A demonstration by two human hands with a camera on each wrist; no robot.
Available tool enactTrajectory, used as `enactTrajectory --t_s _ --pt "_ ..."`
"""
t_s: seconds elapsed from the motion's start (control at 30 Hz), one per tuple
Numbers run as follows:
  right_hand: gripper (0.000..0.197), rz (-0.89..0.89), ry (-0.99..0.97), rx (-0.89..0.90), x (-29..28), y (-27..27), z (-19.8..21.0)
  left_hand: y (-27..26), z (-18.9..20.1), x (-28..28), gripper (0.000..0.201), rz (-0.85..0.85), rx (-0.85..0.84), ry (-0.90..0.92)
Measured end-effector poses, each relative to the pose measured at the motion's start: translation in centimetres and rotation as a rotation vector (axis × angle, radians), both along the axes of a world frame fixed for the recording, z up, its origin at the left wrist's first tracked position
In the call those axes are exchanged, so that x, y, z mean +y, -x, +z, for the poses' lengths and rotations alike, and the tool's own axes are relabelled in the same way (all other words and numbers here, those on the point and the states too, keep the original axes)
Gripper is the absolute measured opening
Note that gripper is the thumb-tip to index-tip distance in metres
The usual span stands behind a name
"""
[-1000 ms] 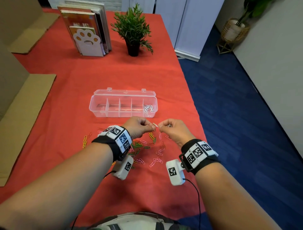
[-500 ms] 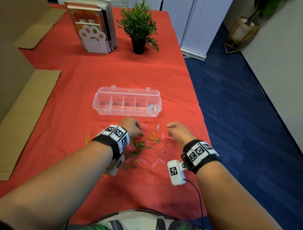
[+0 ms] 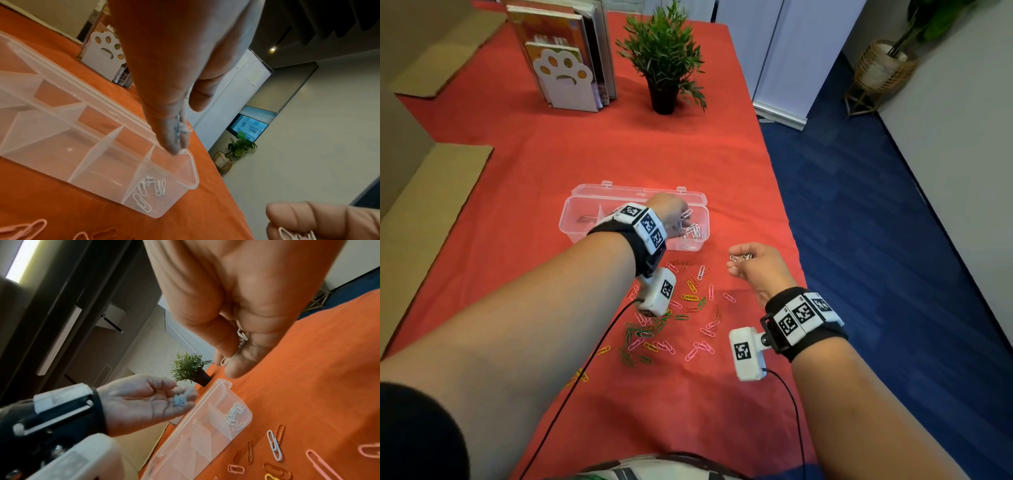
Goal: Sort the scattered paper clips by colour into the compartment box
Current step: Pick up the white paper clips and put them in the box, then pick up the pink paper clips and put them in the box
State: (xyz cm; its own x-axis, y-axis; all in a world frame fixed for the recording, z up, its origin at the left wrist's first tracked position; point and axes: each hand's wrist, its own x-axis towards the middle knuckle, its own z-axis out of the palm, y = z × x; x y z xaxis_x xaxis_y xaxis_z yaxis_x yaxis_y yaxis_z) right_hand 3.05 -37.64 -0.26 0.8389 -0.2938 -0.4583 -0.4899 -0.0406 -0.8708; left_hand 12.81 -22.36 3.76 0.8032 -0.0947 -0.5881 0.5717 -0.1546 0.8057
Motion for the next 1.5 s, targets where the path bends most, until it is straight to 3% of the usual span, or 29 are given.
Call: enactTrajectory --t_s 0.1,0.2,0.4,0.5,0.6,0.7,0.87,0.97,1.13,1.37,1.5 --pt "0.036 -0.016 0.016 -0.017 -0.2 -0.3 -0.2 -0.2 -0.2 0.2 0.015 0.030 -0.044 -0.029" --pt "0.033 -0.012 0.077 -0.024 -0.1 -0.5 -0.4 0.2 0.0 0.9 0.032 0.071 -0.078 -0.097" --pt "0.037 0.046 0.347 -0.227 1.8 -3.3 1.1 2.0 -0.7 5.3 0.035 -0.035 -0.343 -0.472" --pt "0.032 0.173 0.486 -0.274 4.0 -5.5 2.1 3.2 -2.2 8.2 0.030 -0.078 -0.420 -0.601" --pt "0.043 0.331 0.532 -0.209 5.2 -6.7 2.7 5.3 -3.5 10.3 0.025 -0.129 -0.418 -0.635" --pt "0.033 0.261 0.639 -0.240 4.8 -6.0 3.1 7.7 -5.2 11.6 0.023 -0.196 -0.367 -0.626" --pt "0.027 0.478 0.821 0.066 3.8 -1.7 -0.7 11.3 -7.4 11.8 0.021 -0.413 -0.312 -0.649" --pt "0.024 0.520 0.891 0.159 4.1 -0.4 -3.1 12.8 -8.1 11.4 0.021 -0.522 -0.313 -0.697" --pt "0.034 0.534 1.001 0.157 5.8 -1.2 -3.6 14.0 -8.4 10.9 0.021 -0.547 -0.360 -0.755" --pt "0.028 0.603 1.049 0.221 6.2 -1.8 -3.6 14.4 -8.6 12.0 0.021 -0.475 -0.352 -0.755" --pt "0.025 0.471 1.016 0.118 5.4 -1.5 -2.7 14.4 -8.5 13.2 0.021 -0.439 -0.362 -0.765"
